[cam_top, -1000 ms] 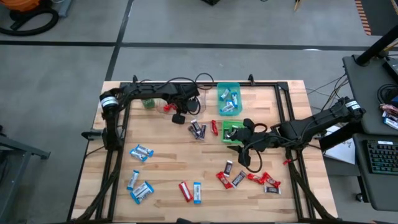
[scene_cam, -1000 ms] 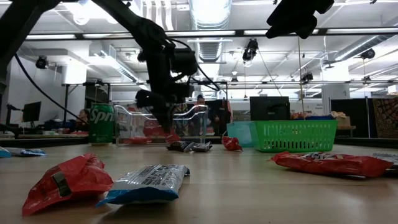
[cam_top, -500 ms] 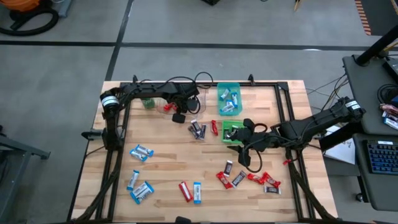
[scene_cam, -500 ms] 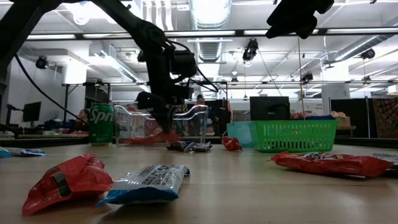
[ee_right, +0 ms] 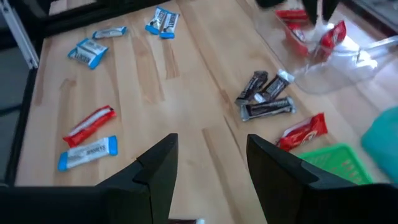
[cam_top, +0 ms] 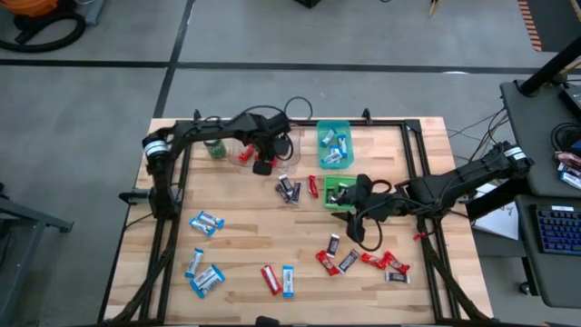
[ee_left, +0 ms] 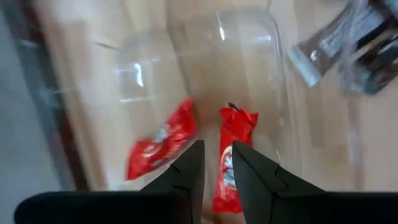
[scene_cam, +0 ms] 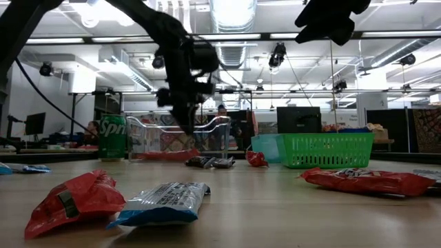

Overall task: Sort candy
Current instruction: Put the brown chocolate bar into the green bin

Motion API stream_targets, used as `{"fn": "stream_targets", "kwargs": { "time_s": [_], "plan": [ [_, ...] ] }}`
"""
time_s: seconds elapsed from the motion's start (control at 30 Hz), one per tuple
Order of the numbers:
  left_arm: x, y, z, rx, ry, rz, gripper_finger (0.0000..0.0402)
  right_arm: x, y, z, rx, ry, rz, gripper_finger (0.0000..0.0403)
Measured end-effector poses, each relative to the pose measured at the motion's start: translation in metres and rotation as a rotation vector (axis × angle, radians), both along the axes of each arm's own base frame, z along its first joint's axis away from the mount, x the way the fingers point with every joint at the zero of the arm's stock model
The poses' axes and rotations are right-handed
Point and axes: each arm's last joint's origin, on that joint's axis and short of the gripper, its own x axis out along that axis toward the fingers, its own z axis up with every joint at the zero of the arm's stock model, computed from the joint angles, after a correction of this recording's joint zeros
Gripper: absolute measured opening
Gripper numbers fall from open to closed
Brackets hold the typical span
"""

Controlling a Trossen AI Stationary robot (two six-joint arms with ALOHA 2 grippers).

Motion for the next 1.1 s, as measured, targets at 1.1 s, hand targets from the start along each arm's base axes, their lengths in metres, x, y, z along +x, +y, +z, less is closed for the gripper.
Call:
{"fn": "stream_targets", "kwargs": {
  "time_s": [1.1],
  "plan": [
    [-0.072, -0.201, 0.094, -0.105, -0.773, 0.214, 0.0047, 0.021, 0.030, -0.059, -0.273, 0.461, 0.484, 0.0178]
  ]
}}
